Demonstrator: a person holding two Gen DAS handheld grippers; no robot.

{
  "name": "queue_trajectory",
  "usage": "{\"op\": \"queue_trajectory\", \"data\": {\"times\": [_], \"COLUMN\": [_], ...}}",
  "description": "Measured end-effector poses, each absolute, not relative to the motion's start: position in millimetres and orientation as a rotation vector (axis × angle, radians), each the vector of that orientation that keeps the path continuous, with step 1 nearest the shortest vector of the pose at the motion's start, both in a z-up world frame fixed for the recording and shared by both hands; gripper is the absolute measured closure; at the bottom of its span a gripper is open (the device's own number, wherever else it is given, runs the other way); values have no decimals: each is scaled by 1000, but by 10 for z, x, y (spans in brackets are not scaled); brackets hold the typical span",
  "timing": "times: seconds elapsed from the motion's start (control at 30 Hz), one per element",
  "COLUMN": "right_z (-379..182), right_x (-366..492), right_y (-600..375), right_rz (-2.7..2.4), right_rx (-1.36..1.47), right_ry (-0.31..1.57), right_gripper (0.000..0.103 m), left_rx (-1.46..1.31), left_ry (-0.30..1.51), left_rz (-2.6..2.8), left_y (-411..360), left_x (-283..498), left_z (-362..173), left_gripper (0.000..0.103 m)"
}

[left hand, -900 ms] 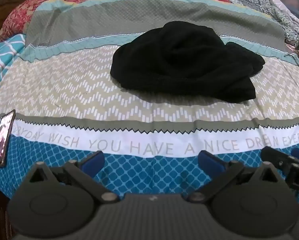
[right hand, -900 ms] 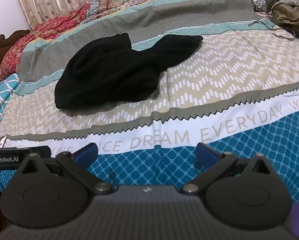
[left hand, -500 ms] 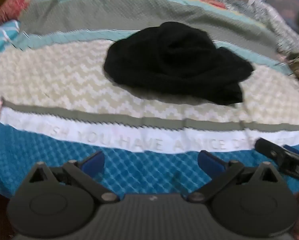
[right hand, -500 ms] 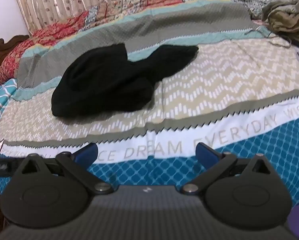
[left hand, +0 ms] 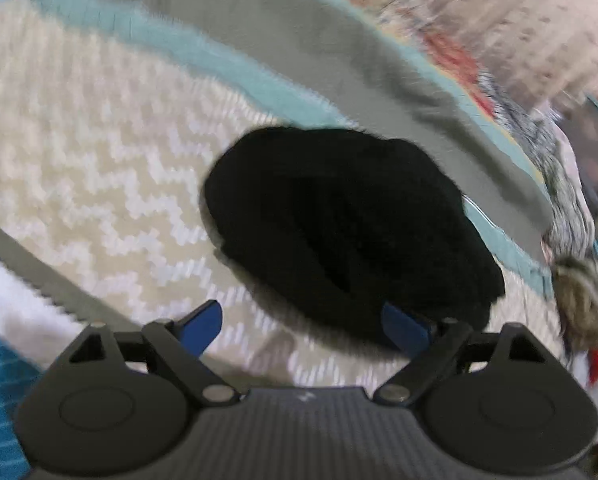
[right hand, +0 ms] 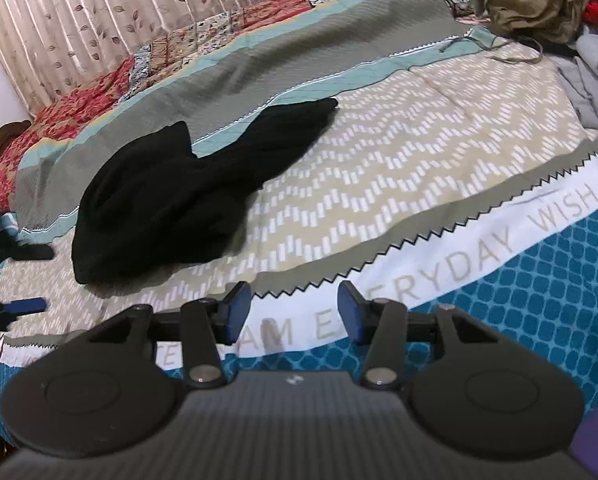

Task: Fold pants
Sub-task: 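Move both grippers toward the crumpled black pants on the bed, then grasp the black pants with the left gripper while the right gripper grasps another part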

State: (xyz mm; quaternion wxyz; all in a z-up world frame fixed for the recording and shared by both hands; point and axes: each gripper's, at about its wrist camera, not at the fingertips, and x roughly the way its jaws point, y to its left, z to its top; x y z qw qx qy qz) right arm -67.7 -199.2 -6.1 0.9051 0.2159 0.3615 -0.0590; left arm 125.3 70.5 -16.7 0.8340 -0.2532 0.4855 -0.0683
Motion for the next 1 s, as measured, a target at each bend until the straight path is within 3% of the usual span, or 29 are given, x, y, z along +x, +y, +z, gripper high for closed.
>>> {"op": "queue_trajectory", "data": {"times": [0.03, 0.1, 0.13, 0.17, 0.27, 0.63, 0.8, 1.0], "right_z": [-57, -42, -32, -24, 18, 107, 33, -299], "right_x": [-680, -673, -671, -658, -617, -160, 314, 953], "right_y": [-2005, -2016, -2012, -2033, -2051, -2229, -2242, -2557], "right_rz": [-121, -121, -121, -121, -118, -93, -71, -146], "right_rx": [445, 443, 440, 440, 426, 503, 546, 808], "right_ry": [746, 745, 744, 743, 736, 705, 728, 819], "right_gripper": [52, 52, 52, 52, 51, 51, 51, 51], "left_rx": [-575, -632, -655, -700, -778, -782, -772, -798], "left_ry": [1053, 1097, 1117, 1145, 1113, 759, 765, 771], "left_rz": [-144, -139, -142, -159, -176, -214, -139, -119], "left_y": [692, 652, 632, 623, 716, 1998, 2136, 2238], "left_x": [1358, 1519, 1569, 1615, 1497, 71, -174, -225], "left_z": [-276, -495, -599, -700, -629, 619, 665, 658], "left_gripper": [17, 37, 70, 93, 94, 94, 94, 94]}}
